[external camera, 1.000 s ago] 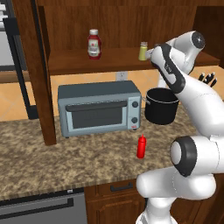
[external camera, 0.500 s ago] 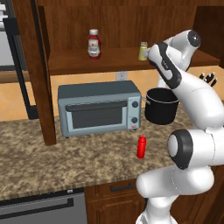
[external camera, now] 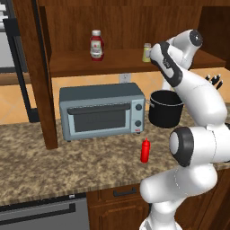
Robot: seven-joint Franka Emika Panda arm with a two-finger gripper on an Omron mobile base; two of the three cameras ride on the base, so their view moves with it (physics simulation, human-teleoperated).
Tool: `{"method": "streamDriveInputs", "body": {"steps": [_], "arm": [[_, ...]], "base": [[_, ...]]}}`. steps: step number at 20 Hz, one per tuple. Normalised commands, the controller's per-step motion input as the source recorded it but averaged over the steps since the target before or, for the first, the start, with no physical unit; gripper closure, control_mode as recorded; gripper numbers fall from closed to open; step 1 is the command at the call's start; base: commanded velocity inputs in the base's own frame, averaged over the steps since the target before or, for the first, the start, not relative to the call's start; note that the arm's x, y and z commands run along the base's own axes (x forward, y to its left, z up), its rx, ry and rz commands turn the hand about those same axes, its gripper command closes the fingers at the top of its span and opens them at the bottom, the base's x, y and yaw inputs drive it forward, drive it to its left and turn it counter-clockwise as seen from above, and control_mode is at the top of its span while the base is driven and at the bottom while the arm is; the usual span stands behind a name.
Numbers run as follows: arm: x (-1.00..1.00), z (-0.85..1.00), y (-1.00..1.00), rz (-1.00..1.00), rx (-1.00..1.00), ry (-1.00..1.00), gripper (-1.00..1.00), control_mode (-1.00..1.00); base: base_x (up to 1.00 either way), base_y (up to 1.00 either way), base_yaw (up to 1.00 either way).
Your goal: Put the shaker and condiment bottle from the counter next to their counterparts in the cabinet.
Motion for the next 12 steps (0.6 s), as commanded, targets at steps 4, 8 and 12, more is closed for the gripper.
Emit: {"method": "streamDriveInputs", "body": {"steps": [4,8,12], "arm": [[0.15,-0.31,0.00,0.00,0.00,0.00,1.00,-1.00],[0.14,-0.37,0.00,0.00,0.00,0.00,1.00,-1.00],[0.11,-0.42,0.00,0.00,0.00,0.00,1.00,-1.00]], "base": [[0.00,0.00,0.00],[0.00,0.00,0.00],[0.00,0.00,0.00]]}}
